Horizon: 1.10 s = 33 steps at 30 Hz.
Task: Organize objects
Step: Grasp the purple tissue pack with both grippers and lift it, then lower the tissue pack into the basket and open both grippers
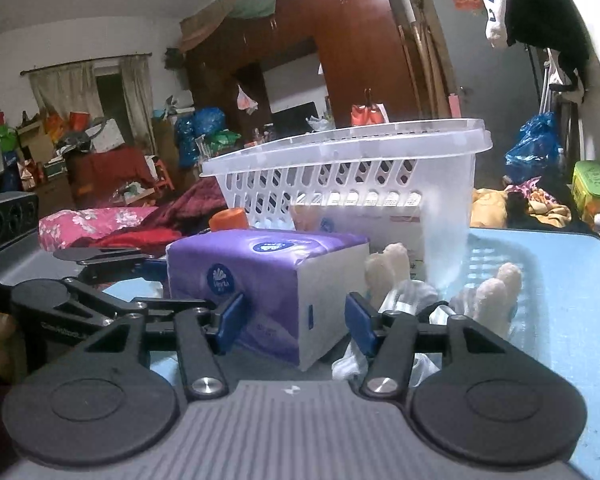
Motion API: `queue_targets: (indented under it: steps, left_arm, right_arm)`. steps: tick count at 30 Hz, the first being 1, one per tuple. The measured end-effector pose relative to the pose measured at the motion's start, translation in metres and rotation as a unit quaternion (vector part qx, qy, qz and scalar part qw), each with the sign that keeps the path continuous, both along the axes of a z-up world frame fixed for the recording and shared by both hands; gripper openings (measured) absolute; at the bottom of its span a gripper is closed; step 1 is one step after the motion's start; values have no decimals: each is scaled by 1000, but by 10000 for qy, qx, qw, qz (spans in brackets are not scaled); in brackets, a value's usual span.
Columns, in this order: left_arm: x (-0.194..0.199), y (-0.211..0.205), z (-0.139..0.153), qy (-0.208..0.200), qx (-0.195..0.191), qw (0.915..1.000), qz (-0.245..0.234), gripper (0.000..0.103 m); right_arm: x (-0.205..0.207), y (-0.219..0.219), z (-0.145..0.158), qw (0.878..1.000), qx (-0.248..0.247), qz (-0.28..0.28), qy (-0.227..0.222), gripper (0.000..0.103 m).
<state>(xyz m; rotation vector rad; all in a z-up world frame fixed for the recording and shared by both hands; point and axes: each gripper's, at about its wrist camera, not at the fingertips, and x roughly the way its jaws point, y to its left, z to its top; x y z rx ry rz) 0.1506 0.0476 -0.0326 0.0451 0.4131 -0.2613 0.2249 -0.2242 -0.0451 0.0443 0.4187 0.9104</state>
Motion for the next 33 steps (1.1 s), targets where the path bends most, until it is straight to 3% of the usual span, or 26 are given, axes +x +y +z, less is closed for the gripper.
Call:
queue_targets:
  steps: [5, 9, 21, 26, 29, 33]
  left_arm:
    - [-8, 1, -3, -136, -42, 9999, 45, 63]
    - [-15, 0, -2, -284, -66, 9996, -14, 61]
    - [-45, -4, 3, -854, -184, 9962, -76, 59]
    - [-73, -24, 37, -1613, 318, 9864, 34, 59]
    - [-75, -28, 77, -1980, 471, 9791, -4, 59]
    - [-62, -29, 122, -2157, 525, 9750, -104, 58]
  right_arm:
    - [-6, 7, -1, 9997, -185, 117, -80, 54]
    - [-6, -3, -1, 9998, -26, 172, -34, 52]
    - [-50, -4, 11, 9967, -235, -56, -779, 45]
    - [-67, -7, 34, 9933, -135, -61, -1145, 44]
    - [-72, -11, 68, 9893, -66, -29, -1458, 44]
    - [-66, -13, 118, 9837, 52, -98, -1792, 44]
